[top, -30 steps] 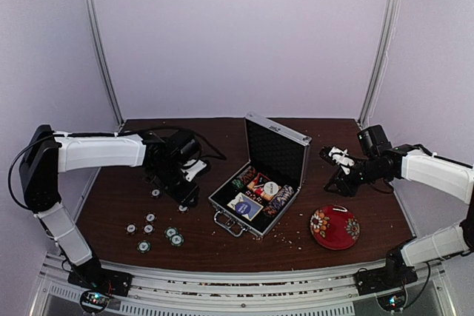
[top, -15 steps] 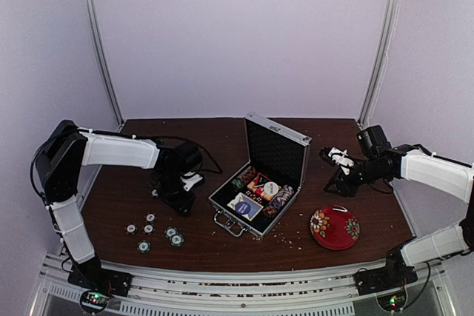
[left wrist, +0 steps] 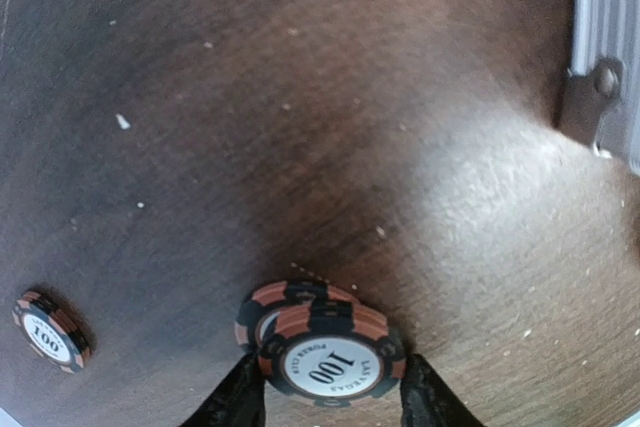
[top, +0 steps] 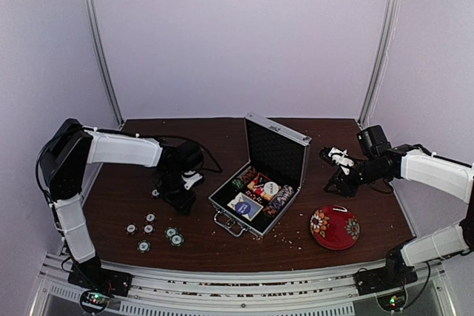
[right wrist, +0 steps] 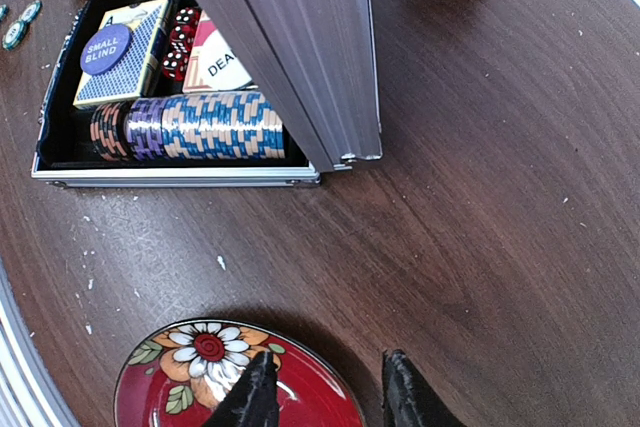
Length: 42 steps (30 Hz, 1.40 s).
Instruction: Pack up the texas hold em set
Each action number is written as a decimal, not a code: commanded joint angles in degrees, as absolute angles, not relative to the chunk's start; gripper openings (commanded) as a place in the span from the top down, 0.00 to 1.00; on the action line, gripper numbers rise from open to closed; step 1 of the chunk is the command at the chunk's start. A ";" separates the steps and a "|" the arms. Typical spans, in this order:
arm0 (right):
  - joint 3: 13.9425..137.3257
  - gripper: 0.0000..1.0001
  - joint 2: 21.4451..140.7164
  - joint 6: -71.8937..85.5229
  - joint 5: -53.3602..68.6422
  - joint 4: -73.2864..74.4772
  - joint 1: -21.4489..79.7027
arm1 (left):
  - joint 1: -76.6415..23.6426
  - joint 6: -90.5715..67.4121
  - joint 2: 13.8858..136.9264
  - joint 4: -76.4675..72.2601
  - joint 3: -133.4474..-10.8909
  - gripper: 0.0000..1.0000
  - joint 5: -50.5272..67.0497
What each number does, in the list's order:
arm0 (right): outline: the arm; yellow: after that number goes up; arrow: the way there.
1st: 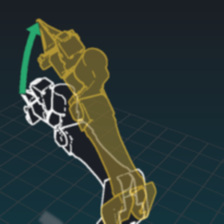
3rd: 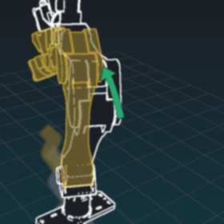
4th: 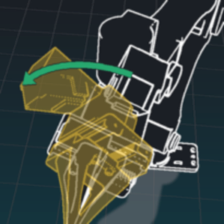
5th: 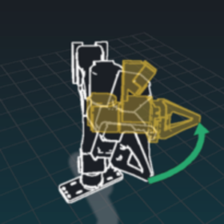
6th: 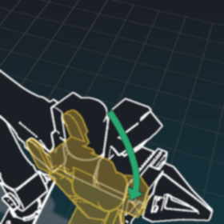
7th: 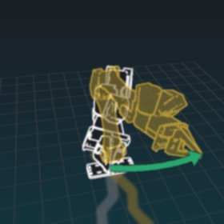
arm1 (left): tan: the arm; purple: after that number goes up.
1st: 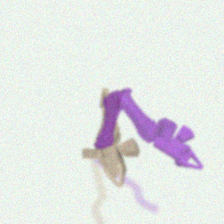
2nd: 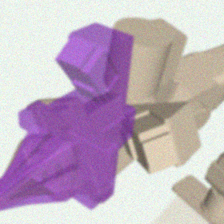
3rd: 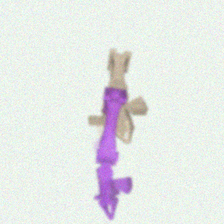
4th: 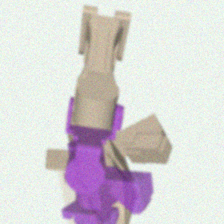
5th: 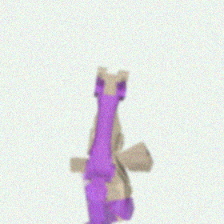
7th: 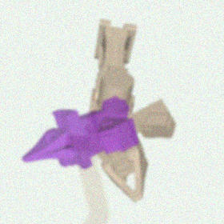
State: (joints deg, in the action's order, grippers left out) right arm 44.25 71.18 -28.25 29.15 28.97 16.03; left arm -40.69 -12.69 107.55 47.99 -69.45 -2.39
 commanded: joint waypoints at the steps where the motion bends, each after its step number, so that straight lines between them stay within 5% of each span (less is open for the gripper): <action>1: 44.44 0.64 71.44 -28.56 29.64 29.43 15.79 | -40.20 -11.96 108.93 47.63 -70.69 0.48 -3.25; 7: 44.52 0.64 71.61 -28.56 29.71 29.44 15.73 | -39.52 -11.08 109.89 46.76 -70.53 0.37 -2.90; 18: 44.48 0.64 71.72 -28.70 29.71 29.59 15.74 | -38.23 -9.15 111.03 44.36 -69.87 0.40 -0.23; 27: 44.65 0.64 72.11 -28.74 29.88 29.75 15.74 | -38.25 -7.63 112.69 41.42 -69.40 0.50 4.03; 36: 44.80 0.64 72.30 -28.83 29.97 29.93 15.78 | -40.75 -6.51 110.05 41.77 -69.21 0.71 7.61; 42: 44.82 0.64 72.41 -28.90 30.06 29.97 15.76 | -43.92 -8.50 104.61 42.87 -68.28 0.73 9.95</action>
State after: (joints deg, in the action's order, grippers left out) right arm 44.25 72.07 -28.34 29.58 29.41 16.03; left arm -41.52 -7.79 108.01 43.92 -69.67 4.45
